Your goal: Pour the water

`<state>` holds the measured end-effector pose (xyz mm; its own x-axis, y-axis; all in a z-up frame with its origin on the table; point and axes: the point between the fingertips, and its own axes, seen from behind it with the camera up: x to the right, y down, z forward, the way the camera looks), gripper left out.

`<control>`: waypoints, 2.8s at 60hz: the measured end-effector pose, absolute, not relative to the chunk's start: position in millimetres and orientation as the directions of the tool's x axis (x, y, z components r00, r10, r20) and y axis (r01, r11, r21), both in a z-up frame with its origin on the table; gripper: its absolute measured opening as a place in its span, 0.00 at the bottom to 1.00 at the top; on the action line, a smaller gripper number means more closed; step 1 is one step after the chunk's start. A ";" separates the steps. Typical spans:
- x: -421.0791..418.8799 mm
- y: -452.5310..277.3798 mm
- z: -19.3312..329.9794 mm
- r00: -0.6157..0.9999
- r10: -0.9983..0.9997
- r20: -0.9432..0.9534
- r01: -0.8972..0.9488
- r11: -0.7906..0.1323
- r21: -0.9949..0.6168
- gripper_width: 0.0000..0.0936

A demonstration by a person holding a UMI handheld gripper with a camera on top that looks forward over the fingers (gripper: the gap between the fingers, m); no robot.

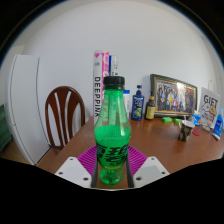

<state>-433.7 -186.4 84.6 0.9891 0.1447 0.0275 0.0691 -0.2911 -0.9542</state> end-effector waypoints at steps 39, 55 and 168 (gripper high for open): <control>-344.1 -72.8 262.8 0.648 0.152 -0.746 -0.707 -0.245 -0.664 0.36; -248.4 -5.7 263.1 0.101 0.066 -0.993 -0.950 -0.289 -0.116 0.36; 149.7 83.2 87.9 0.992 -0.126 0.003 -0.030 -0.264 -0.964 0.37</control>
